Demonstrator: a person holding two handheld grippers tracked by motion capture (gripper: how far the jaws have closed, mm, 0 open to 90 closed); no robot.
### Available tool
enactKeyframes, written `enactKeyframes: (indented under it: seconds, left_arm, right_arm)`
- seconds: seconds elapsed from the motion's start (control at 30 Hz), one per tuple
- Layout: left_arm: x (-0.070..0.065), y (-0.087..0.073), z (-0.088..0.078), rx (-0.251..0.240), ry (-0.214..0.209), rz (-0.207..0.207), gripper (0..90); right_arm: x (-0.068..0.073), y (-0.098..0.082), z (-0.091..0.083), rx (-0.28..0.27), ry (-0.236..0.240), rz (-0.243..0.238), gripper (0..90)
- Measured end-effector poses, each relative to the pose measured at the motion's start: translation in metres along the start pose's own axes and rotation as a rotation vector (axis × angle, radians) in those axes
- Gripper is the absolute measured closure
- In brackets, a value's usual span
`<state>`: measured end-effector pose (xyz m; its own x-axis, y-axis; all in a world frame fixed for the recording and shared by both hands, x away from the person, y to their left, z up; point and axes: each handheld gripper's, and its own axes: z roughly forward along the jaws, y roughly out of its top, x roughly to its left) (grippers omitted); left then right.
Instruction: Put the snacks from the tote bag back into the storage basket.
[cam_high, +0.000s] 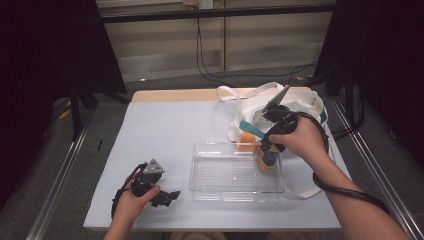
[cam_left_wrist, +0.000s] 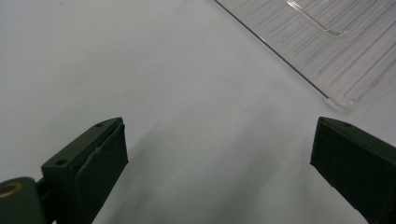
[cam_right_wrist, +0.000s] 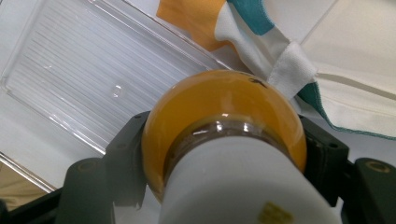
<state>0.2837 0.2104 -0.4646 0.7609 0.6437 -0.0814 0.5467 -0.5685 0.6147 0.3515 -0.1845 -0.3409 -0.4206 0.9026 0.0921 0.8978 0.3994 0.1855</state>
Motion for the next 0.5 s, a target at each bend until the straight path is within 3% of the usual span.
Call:
enactKeyframes:
  seconds: [0.13, 0.5]
  left_arm:
    - [-0.0006, -0.0009, 0.0016, -0.016, 0.007, -0.010, 3.7]
    - [0.0000, -0.0002, 0.0004, -0.002, -0.003, -0.003, 3.7]
  right_arm:
    - [0.0001, 0.0000, 0.0005, 0.000, 0.001, 0.004, 30.3]
    - [0.0018, 0.0003, 0.0068, 0.007, -0.008, -0.007, 30.2]
